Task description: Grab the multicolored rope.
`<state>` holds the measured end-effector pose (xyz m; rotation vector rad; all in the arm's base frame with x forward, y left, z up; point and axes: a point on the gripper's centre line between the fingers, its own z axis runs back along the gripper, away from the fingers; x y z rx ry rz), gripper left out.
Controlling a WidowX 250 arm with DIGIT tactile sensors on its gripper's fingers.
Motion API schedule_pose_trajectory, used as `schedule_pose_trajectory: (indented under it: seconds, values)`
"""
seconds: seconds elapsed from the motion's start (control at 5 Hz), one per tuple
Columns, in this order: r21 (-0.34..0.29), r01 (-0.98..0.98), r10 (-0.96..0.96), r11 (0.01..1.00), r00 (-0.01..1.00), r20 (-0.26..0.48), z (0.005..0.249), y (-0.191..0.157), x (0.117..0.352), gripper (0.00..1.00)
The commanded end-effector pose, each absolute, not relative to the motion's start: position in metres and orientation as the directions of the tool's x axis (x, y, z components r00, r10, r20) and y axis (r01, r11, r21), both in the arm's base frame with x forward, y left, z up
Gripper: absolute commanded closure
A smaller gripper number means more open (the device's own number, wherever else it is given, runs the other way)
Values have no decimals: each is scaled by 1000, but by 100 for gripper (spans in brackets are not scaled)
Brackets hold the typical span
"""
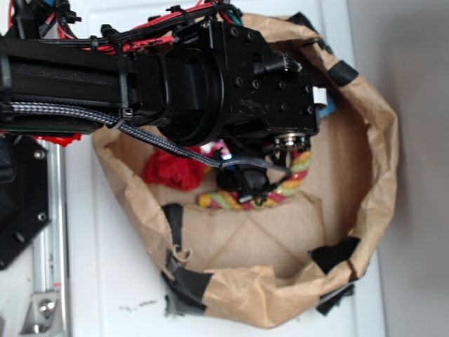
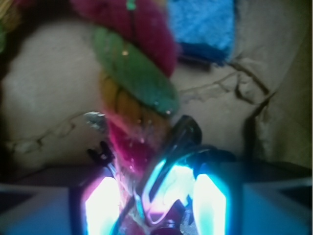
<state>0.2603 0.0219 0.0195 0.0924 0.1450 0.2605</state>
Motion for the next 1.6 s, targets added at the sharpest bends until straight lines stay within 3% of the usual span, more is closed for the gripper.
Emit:
schedule_pose_trajectory:
  seconds: [0.0,0.2,0.4,0.8,1.0,1.2,1.4]
  values:
    - [-18,-82,82,997,996,41,88,24,280,100]
    - [-80,3,9,997,990,143,139,23,275,100]
    - [-70,57,-45,996,986,157,189,22,263,100]
    - [-27,122,-119,992,988,100,191,8,258,100]
    - [-19,106,-105,994,993,62,168,7,269,100]
    - [-37,96,-94,995,994,49,121,12,284,100]
    - [-27,88,-88,996,996,10,92,26,284,0]
